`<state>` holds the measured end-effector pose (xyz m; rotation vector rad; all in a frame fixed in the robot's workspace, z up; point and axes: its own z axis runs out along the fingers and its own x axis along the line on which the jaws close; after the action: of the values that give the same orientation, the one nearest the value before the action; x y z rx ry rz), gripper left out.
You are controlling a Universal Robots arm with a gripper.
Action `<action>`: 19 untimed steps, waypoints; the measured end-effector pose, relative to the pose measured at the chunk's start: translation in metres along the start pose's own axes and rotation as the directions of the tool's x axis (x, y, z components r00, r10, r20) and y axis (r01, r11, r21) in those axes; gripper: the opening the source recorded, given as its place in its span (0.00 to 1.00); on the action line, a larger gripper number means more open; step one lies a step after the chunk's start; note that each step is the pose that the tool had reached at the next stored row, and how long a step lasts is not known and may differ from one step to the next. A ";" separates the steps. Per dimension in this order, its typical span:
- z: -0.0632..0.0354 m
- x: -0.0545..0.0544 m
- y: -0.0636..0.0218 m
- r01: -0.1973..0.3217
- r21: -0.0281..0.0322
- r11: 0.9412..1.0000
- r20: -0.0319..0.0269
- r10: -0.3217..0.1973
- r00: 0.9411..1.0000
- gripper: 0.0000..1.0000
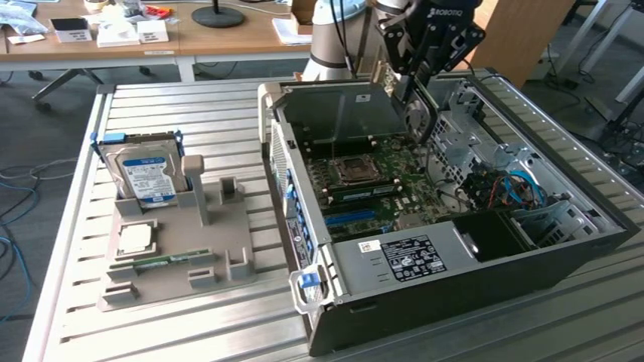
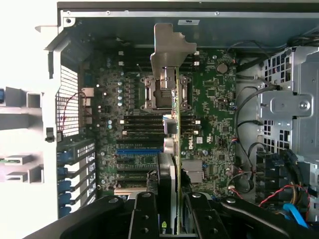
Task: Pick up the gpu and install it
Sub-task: 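Pick up the gpu and move the gpu toward the slot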
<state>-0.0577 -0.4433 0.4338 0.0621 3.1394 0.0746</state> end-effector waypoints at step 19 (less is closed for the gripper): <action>0.0001 -0.038 0.0015 0.000 0.000 1.000 0.000 0.000 1.000 0.27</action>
<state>-0.0201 -0.4433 0.4338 0.0621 3.1394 0.0745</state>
